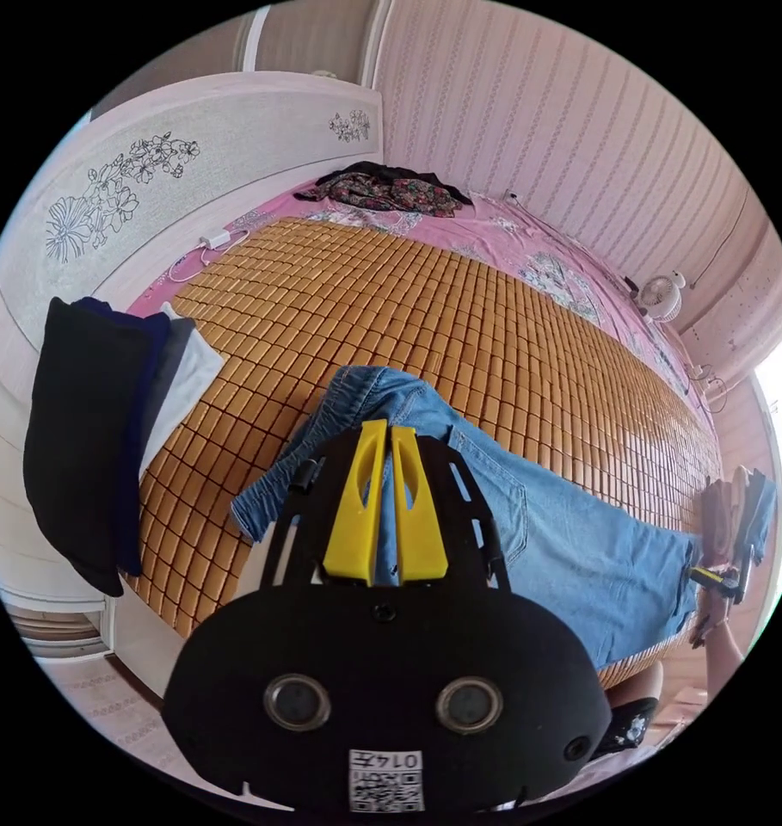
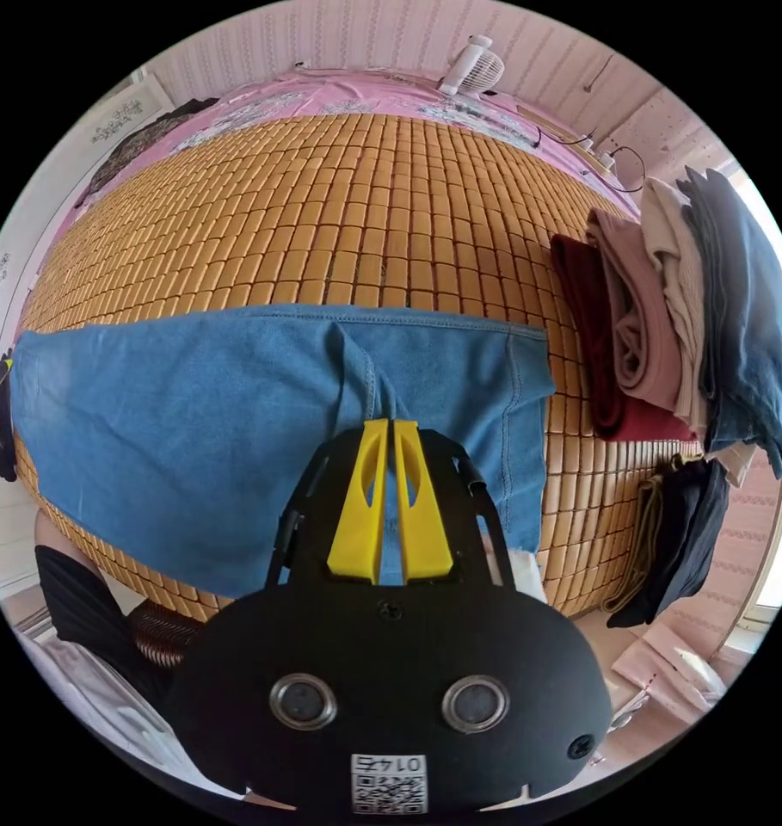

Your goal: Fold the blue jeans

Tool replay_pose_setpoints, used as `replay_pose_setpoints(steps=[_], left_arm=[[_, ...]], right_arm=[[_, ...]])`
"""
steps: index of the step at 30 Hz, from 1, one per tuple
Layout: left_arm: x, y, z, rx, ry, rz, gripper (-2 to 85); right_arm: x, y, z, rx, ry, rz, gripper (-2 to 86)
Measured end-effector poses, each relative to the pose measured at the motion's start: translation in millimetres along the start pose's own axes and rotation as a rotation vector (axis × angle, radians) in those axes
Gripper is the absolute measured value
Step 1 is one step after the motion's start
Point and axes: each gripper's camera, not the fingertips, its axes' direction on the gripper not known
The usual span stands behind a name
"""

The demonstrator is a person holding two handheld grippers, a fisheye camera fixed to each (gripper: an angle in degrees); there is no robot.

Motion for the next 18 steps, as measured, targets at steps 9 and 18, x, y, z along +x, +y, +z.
replay_pose_setpoints(steps=[9,18], left_arm=[[-46,52,-107,0.276,0.259,-0.097,-1.0],[-133,201,-118,0.081,0.057,-0.365,-1.0]], right_arm=[[45,56,-115,0.348,-0.129,0.004,-0.9],[38,200,-110,0.287,-0.205,-0.003,-0.7]])
